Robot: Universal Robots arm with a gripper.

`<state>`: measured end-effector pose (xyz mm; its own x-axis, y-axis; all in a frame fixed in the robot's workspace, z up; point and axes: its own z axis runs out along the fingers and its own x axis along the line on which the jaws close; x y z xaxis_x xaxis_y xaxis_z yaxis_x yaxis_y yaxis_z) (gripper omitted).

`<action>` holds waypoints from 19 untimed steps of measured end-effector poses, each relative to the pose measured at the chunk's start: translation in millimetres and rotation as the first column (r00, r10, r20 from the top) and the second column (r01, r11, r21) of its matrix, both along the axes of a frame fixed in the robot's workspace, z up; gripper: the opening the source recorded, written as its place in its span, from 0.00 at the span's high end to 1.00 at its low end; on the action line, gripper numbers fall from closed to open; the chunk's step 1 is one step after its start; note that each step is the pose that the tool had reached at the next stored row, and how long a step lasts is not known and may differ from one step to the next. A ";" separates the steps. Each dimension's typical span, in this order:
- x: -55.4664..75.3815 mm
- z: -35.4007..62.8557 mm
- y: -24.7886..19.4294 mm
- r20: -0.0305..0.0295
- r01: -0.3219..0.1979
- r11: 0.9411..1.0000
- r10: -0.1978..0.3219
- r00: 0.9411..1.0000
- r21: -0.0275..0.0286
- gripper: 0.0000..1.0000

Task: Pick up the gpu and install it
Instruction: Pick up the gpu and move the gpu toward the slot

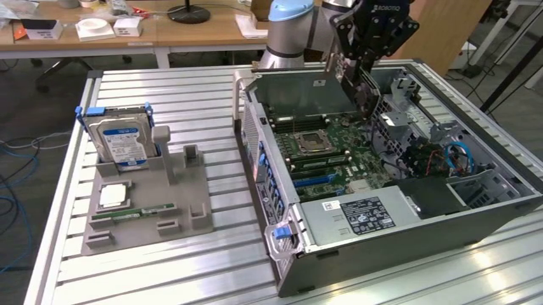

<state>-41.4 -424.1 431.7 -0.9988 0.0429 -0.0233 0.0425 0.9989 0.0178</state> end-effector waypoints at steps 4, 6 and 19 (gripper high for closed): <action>7.7 0.0 0.0 0.000 -0.002 1.000 0.002 1.000 0.001 0.74; 11.5 -0.1 0.0 0.000 -0.004 1.000 0.004 1.000 0.002 0.74; 29.3 -0.2 0.0 0.000 -0.009 1.000 0.009 1.000 0.006 0.74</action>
<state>-12.1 -424.0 431.5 -0.9992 0.0337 -0.0231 0.0332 0.9992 0.0235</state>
